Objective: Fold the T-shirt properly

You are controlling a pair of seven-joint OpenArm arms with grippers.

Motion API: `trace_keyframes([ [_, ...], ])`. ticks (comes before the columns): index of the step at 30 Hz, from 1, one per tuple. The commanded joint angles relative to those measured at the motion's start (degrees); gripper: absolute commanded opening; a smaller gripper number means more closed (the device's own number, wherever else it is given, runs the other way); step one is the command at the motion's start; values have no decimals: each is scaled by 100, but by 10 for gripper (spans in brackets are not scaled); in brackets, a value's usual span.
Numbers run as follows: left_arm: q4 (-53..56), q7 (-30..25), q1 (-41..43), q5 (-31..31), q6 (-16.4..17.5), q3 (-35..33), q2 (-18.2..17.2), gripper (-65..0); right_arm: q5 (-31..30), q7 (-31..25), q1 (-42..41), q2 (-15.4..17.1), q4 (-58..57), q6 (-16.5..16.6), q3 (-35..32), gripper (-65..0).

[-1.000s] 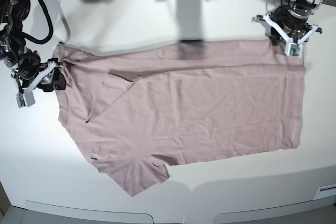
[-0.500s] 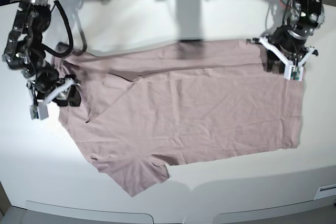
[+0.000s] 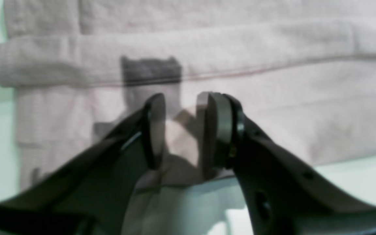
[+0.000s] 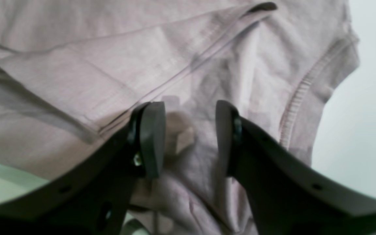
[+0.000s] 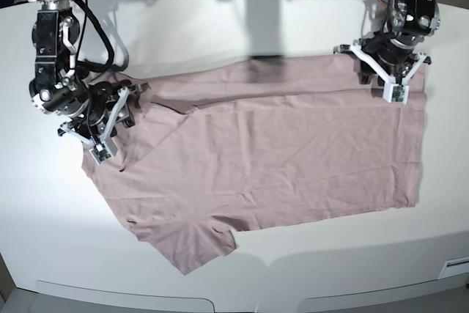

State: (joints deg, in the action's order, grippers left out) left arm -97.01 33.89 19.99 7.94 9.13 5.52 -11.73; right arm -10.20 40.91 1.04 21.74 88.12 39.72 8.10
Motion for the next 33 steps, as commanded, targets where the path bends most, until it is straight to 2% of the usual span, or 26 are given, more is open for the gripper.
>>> trace_keyframes([
  [1,-101,-96,-28,-28,-13,17,-52,-430,-50,-105,-52,59,74,28,33,-393],
  [5,-94,-179,-28,-46,-13,17,-50,-430,-133,-90,46,66,-157,28,35,-384],
  [8,-35,-173,-28,-46,-13,15,-52,-430,-136,-109,92,63,-557,28,35,-330],
  [14,28,-177,20,-46,-13,15,-50,-430,-787,-96,94,76,-841,28,50,-331],
  [19,28,-280,133,-44,-13,15,-50,-431,-800,-140,157,76,-841,28,55,-331],
  [23,28,-693,461,-48,-13,17,-50,-431,-778,-267,341,76,-837,28,68,-331],
  [29,28,-616,494,-50,-11,17,-55,-431,-782,-363,752,63,-688,28,417,-332],
  [33,28,-501,494,-302,-13,17,-55,-431,-815,-356,1172,66,-297,28,837,-331],
])
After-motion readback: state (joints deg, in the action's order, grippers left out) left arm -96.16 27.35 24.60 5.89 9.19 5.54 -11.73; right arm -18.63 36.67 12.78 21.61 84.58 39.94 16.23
